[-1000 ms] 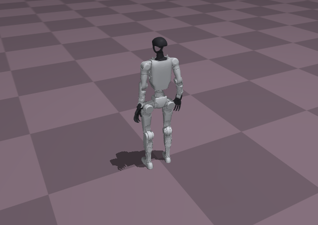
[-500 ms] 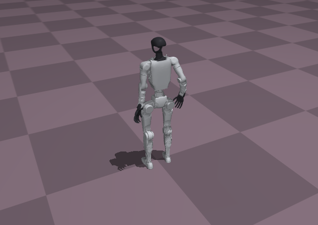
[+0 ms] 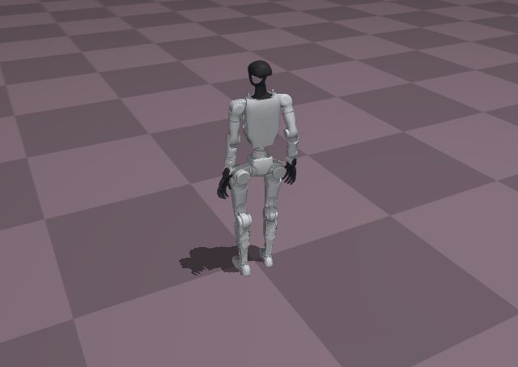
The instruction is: Upper body actions
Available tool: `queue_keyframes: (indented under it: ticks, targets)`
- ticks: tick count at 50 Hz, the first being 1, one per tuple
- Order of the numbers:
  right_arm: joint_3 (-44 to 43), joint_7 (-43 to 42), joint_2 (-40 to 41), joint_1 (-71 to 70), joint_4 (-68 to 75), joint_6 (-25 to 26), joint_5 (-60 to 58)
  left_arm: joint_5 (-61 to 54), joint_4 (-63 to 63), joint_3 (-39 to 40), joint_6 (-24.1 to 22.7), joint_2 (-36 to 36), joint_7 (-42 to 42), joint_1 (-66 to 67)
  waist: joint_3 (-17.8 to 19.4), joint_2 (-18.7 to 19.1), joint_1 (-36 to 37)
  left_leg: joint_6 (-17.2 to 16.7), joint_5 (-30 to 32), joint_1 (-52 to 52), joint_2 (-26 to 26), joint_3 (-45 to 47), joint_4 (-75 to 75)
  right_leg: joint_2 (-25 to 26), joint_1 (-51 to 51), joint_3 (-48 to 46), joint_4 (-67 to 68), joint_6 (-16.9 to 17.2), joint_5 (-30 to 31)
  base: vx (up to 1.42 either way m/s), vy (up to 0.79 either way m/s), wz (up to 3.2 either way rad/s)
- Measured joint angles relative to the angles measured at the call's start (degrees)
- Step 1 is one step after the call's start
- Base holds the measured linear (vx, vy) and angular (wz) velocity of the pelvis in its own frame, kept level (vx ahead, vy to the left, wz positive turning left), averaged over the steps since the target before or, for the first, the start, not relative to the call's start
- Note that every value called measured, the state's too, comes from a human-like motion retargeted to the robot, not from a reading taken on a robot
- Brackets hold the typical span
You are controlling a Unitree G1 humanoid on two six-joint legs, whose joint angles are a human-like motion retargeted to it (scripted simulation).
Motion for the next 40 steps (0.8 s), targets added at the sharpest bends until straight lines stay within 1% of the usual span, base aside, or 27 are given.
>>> queue_keyframes:
  ticks: [3, 5, 7, 15, 20, 25, 28, 30, 35, 40]
  targets:
    - [0.5, -0.9, -0.3, -1.3, 0.9, 0.4, -2.0, -0.1, -0.2, 0.0, -0.2, -0.1, 0.1, 0.1, -0.1, -0.1, -0.2, 0.1, 0.0, -0.1, -0.1, -0.1, 0.0, 0.3, 0.4, -0.2, -0.6, -0.3, 0.0, 0.00, 0.00, 0.00]
    - [0.8, -1.4, -0.7, -2.0, 1.3, 0.8, -3.6, 0.0, -0.3, -0.1, -0.2, -0.1, 0.2, 0.3, -0.2, 0.0, -0.3, 0.0, 0.1, -0.1, 0.1, -0.3, 0.0, -1.0, 0.8, 0.0, -0.6, 1.3, 0.1, 0.00, 0.00, 0.00]
    - [1.3, -1.3, -1.3, -2.7, 1.6, 1.2, -5.0, 0.0, -0.3, -0.3, -0.2, 0.0, 0.2, 0.3, -0.2, -0.1, 0.0, 0.0, 0.0, -0.2, 0.1, -0.1, 0.0, -1.1, 0.8, 0.2, -0.6, 1.3, 0.0, 0.00, 0.00, 0.00]
    - [3.9, 2.1, -5.7, -4.0, -0.2, 1.5, -6.5, -0.2, 0.0, -1.4, -0.3, 0.3, 0.2, 0.5, 0.0, 0.1, 0.7, 0.1, 0.1, -0.2, 0.1, 0.1, 0.0, -1.4, 0.8, 0.3, -0.5, 1.7, 0.0, 0.00, 0.00, 0.00]
    - [5.5, 5.7, -10.9, -3.9, -7.5, -0.5, -9.4, 0.4, 0.1, -1.0, 0.0, 0.9, 0.5, 0.3, 0.2, -0.2, 0.9, 0.2, 0.1, -0.3, 0.0, 0.1, 0.1, -1.5, 0.7, 0.3, -0.4, 1.7, -0.1, 0.00, 0.00, 0.00]
    - [7.3, 2.4, -17.5, -3.4, -18.4, -1.8, -14.4, -0.3, 0.4, -0.2, 0.1, 1.5, 0.1, 0.5, 0.2, -0.6, 0.8, 0.2, 0.1, -0.2, -0.1, 0.0, 0.1, -1.5, 0.9, 0.1, -0.4, 1.7, -0.1, 0.00, 0.00, 0.00]
    - [8.5, -0.3, -21.0, -3.9, -25.0, -4.1, -13.9, -0.4, 0.5, -0.1, 0.1, 1.9, 0.2, 0.7, 0.2, -0.7, 0.7, 0.2, 0.1, -0.1, -0.1, 0.0, 0.1, -1.5, 1.0, 0.2, -0.3, 1.7, 0.0, 0.00, 0.00, 0.00]
    - [9.1, -0.6, -22.7, -4.2, -28.7, -6.1, -12.7, -0.2, 0.5, -0.1, 0.2, 2.1, 0.3, 0.8, 0.2, -0.8, 0.6, 0.2, 0.2, 0.0, -0.1, 0.0, 0.1, -1.5, 1.0, 0.2, -0.3, 1.7, 0.0, 0.00, 0.00, 0.00]
    - [8.7, 0.5, -24.0, -7.8, -40.5, -15.0, -7.8, 0.0, 0.6, 0.4, 0.4, 2.0, 0.4, 1.3, 0.0, -0.6, 0.2, 0.3, 0.2, 0.1, 0.1, 0.1, 0.1, -1.3, 1.0, 0.5, -0.3, 1.6, 0.1, 0.00, 0.00, 0.00]
    - [4.4, -0.3, -20.7, -17.0, -50.1, -16.8, -3.1, -0.3, 0.7, 0.6, 0.4, 1.1, 0.3, 1.8, -0.6, 0.1, -0.7, 0.3, 0.2, 0.1, 0.3, 0.3, 0.0, -1.1, 0.8, 0.8, -0.2, 1.6, 0.2, 0.00, 0.00, 0.00]
